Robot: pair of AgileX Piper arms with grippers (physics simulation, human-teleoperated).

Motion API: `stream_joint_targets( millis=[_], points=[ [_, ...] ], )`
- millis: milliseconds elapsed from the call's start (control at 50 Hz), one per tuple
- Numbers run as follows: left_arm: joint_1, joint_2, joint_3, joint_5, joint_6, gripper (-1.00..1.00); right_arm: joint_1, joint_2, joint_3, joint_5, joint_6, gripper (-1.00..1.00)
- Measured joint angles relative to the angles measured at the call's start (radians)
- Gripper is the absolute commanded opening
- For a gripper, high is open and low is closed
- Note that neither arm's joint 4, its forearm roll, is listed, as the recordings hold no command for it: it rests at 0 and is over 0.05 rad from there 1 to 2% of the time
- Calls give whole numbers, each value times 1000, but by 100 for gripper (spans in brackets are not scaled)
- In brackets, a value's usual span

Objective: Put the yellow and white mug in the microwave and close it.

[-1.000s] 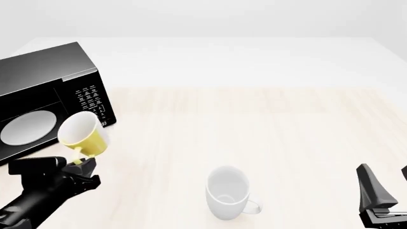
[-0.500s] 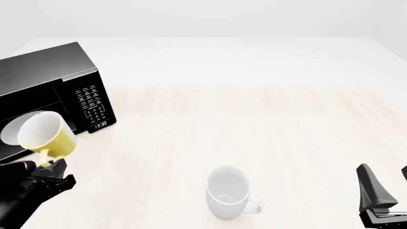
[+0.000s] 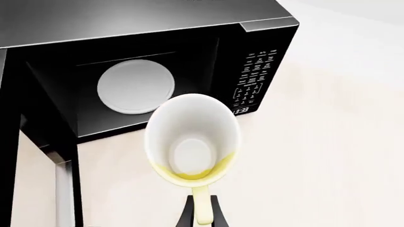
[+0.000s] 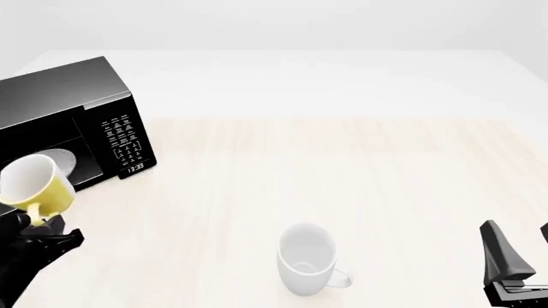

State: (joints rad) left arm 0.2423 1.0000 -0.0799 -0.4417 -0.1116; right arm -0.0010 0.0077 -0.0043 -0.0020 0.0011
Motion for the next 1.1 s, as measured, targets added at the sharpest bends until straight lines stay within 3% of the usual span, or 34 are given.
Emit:
stream_joint_targets(
  millis=[440,1100],
  points=[
    [111,201,-37,-131,26,-100,0,0,0,0,0,100],
    [145,480,-140,-266,45,-100,0,0,0,0,0,100]
  ],
)
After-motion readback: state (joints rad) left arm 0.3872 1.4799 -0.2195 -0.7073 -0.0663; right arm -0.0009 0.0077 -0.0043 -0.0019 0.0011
